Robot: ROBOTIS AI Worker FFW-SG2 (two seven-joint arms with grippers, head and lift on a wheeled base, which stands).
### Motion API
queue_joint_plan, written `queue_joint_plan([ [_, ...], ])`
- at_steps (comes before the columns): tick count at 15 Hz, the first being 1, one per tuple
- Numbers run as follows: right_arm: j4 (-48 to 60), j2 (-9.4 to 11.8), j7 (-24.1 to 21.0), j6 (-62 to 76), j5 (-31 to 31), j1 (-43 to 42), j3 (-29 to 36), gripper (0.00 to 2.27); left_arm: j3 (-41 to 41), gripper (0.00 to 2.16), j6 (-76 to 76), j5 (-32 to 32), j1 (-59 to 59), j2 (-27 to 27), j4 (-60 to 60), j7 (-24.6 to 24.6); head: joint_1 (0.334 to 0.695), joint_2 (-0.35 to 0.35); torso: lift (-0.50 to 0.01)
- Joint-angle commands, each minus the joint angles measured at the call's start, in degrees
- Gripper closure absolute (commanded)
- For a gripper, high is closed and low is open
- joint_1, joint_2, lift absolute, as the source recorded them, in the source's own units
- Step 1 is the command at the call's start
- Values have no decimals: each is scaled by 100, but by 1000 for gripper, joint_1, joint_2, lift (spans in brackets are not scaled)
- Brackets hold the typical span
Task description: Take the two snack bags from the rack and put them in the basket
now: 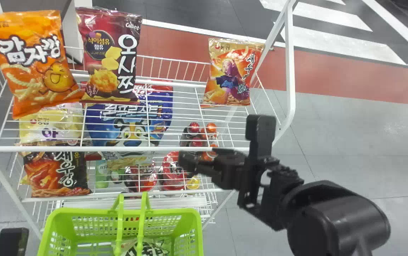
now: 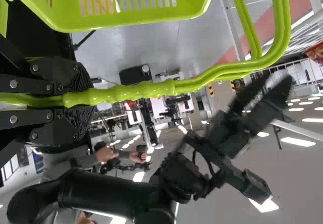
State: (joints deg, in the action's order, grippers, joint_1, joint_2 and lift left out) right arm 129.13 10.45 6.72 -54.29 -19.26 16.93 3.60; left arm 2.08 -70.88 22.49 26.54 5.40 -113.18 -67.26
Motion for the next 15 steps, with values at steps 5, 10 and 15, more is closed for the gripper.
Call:
queue_joint_plan([
  [5, -2103, 10, 435, 3289, 344, -1034, 194, 36, 12, 1990, -63, -78, -123, 14, 59, 38, 695, -350, -11],
  [10, -3289, -8, 409, 3675, 634, -1754, 167, 60, 3, 1990, -63, -78, -184, 22, 147, 20, 695, -350, -11],
  [15, -4326, -25, -48, 4378, 836, -2317, 115, 76, -41, 1990, -80, -87, -219, 40, 182, 20, 695, -350, -11],
])
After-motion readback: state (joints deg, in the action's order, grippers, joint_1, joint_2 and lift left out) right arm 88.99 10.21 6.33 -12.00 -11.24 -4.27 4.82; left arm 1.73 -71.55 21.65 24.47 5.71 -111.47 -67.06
